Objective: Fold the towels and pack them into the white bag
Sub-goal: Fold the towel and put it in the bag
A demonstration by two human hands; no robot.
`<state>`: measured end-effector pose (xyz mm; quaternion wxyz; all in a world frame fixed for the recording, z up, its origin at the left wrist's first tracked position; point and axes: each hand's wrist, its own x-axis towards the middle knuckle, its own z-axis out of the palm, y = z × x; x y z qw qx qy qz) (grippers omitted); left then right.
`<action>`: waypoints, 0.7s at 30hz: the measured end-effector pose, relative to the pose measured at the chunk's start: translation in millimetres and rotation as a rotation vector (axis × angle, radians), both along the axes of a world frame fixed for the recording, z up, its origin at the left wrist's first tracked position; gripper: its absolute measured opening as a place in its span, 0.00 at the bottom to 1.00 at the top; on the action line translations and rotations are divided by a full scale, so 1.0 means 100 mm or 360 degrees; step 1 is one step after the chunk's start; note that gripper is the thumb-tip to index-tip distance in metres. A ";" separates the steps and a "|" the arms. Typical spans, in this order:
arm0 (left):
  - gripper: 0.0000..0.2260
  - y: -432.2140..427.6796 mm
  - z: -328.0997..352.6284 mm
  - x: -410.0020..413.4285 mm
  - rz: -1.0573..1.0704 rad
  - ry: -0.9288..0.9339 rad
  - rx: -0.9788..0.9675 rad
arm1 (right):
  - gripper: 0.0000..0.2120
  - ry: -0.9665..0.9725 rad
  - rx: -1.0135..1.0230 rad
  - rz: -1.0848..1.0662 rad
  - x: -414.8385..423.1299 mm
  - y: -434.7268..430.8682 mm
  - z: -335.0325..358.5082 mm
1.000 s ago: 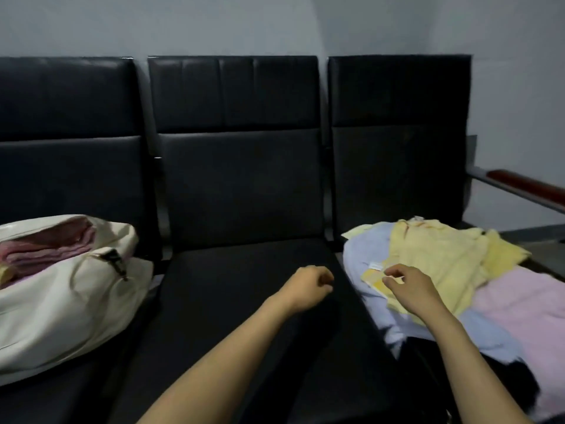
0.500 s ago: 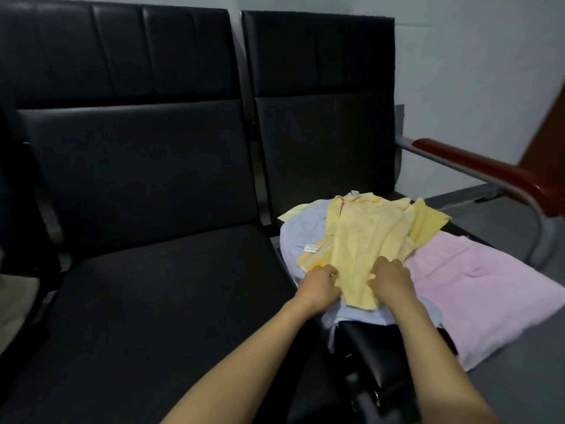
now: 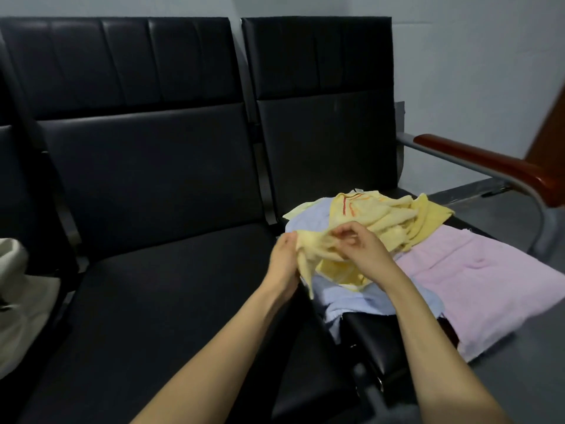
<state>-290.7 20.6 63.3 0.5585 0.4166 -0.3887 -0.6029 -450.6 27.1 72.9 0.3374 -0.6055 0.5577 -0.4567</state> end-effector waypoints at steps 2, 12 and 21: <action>0.14 0.06 0.11 0.21 0.0111 0.0219 0.0168 | 0.22 0.0532 0.0041 -0.0051 0.03 -0.03 -0.06; 0.10 0.57 0.27 1.82 0.0945 -0.0135 0.0269 | 0.08 0.0289 -0.0183 0.0478 1.36 0.28 0.03; 0.21 1.15 -0.22 2.77 0.0703 -0.1318 0.0481 | 0.11 0.1219 0.0118 0.1057 1.90 0.44 -0.05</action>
